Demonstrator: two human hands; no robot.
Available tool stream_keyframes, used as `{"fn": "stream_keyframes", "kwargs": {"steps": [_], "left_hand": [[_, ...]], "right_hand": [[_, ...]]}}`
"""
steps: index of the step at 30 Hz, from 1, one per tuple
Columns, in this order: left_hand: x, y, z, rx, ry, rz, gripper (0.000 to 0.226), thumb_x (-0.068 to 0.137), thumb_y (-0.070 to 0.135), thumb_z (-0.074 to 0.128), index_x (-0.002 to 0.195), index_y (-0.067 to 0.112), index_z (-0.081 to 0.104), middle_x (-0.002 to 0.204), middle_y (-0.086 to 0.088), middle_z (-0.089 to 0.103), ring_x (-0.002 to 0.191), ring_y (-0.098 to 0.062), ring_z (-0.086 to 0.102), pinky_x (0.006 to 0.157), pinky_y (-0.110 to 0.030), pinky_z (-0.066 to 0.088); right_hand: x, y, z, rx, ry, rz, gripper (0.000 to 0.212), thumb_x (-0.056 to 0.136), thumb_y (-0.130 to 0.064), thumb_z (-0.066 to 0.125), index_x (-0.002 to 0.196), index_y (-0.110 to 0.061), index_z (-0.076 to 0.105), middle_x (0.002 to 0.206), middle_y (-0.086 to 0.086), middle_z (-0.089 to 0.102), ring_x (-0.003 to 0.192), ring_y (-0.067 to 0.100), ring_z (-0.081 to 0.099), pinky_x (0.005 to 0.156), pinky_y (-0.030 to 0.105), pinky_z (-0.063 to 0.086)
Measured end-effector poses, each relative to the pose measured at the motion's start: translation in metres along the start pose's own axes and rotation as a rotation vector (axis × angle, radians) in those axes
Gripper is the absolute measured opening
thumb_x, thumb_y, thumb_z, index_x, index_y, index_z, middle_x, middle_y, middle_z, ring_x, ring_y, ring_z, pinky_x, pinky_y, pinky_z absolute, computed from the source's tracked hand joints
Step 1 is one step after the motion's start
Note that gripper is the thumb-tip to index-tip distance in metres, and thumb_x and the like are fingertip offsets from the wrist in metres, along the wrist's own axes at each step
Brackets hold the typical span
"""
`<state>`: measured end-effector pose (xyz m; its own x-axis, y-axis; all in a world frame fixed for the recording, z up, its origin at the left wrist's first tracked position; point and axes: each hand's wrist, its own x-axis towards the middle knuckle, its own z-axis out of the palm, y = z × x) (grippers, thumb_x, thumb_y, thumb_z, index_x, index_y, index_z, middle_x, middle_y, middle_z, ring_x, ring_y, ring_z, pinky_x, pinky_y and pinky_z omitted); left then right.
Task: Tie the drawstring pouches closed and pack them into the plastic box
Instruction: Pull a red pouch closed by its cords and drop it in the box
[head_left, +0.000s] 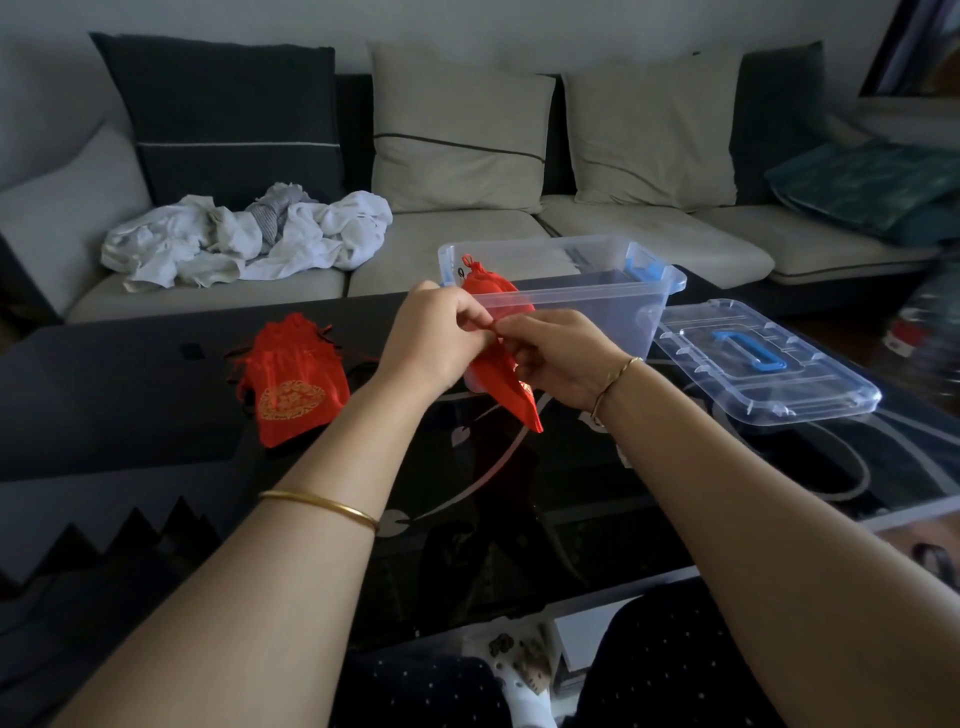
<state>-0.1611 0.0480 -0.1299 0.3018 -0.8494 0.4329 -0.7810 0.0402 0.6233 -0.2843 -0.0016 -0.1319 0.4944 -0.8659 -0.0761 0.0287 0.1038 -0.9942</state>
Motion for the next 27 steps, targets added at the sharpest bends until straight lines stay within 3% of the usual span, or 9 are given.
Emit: {"fn": "stream_keyframes", "kwargs": {"steps": [4,7,11,13,16,19,21,23,27], "left_hand": [[-0.001,-0.001,0.0,0.058,-0.002,0.02,0.004,0.082,0.017,0.07,0.085,0.015,0.068,0.096,-0.001,0.05,0.082,-0.012,0.051,0.074,-0.016,0.035],[0.0,-0.006,-0.004,0.107,0.016,0.011,0.003,0.087,0.013,0.062,0.085,0.011,0.064,0.087,0.0,0.055,0.08,-0.016,0.052,0.067,-0.019,0.032],[0.001,-0.01,-0.002,0.226,0.008,0.041,0.01,0.089,0.006,0.052,0.081,0.011,0.052,0.085,-0.001,0.049,0.08,-0.021,0.05,0.067,-0.03,0.036],[0.002,-0.009,0.001,0.203,-0.031,0.011,0.016,0.092,0.006,0.048,0.077,0.014,0.046,0.084,-0.001,0.049,0.078,-0.019,0.048,0.062,-0.026,0.033],[0.004,-0.008,0.002,0.12,-0.067,-0.078,0.014,0.096,0.011,0.042,0.082,0.01,0.045,0.082,-0.004,0.052,0.076,-0.021,0.053,0.055,-0.023,0.035],[0.008,-0.01,0.0,0.067,-0.056,-0.154,0.012,0.095,0.013,0.038,0.087,0.008,0.045,0.088,-0.01,0.058,0.079,-0.026,0.061,0.067,-0.035,0.05],[0.011,-0.009,0.002,0.003,-0.039,-0.179,0.012,0.094,0.012,0.038,0.086,0.008,0.047,0.088,-0.011,0.063,0.079,-0.024,0.065,0.075,-0.042,0.056],[0.014,-0.005,0.003,-0.068,-0.018,-0.205,0.015,0.093,0.011,0.038,0.082,0.008,0.048,0.081,-0.009,0.065,0.067,-0.018,0.065,0.07,-0.037,0.057],[0.019,0.002,0.004,-0.221,0.024,-0.269,0.021,0.094,0.009,0.038,0.075,0.011,0.046,0.071,-0.007,0.06,0.055,-0.012,0.058,0.055,-0.026,0.051]], "right_hand": [[0.0,0.0,-0.004,-0.056,-0.059,-0.019,0.015,0.09,-0.005,0.055,0.076,-0.004,0.059,0.066,0.005,0.048,0.055,0.01,0.04,0.054,0.02,0.037],[0.004,-0.001,-0.011,-0.493,0.046,-0.143,0.018,0.086,-0.01,0.063,0.068,-0.01,0.061,0.062,0.001,0.052,0.051,0.006,0.047,0.05,0.016,0.042],[0.011,0.002,-0.017,-0.661,0.162,-0.225,0.024,0.086,-0.011,0.062,0.062,-0.018,0.06,0.066,-0.003,0.057,0.067,0.011,0.055,0.07,0.029,0.052],[0.013,0.007,-0.017,-0.676,0.176,-0.221,0.022,0.086,-0.012,0.062,0.065,-0.016,0.061,0.068,-0.003,0.059,0.072,0.014,0.057,0.077,0.035,0.053],[0.007,0.012,-0.017,-0.568,0.107,-0.204,0.017,0.091,-0.019,0.055,0.087,-0.006,0.066,0.086,0.009,0.068,0.078,0.019,0.062,0.082,0.039,0.054],[0.0,0.016,-0.021,-0.487,-0.05,-0.111,0.032,0.093,-0.035,0.052,0.114,-0.012,0.059,0.106,0.005,0.066,0.094,0.018,0.065,0.087,0.038,0.054],[-0.001,0.021,-0.023,-0.564,-0.089,-0.114,0.054,0.083,-0.037,0.066,0.129,-0.014,0.048,0.113,0.0,0.062,0.102,0.015,0.062,0.089,0.037,0.054],[0.0,0.027,-0.028,-0.716,-0.011,-0.17,0.06,0.076,-0.032,0.074,0.127,-0.015,0.047,0.114,-0.003,0.06,0.103,0.012,0.059,0.083,0.028,0.053],[-0.006,0.022,-0.041,-0.896,0.188,-0.352,0.022,0.082,-0.021,0.068,0.101,-0.013,0.06,0.094,-0.006,0.056,0.088,0.011,0.053,0.062,0.011,0.038]]}}
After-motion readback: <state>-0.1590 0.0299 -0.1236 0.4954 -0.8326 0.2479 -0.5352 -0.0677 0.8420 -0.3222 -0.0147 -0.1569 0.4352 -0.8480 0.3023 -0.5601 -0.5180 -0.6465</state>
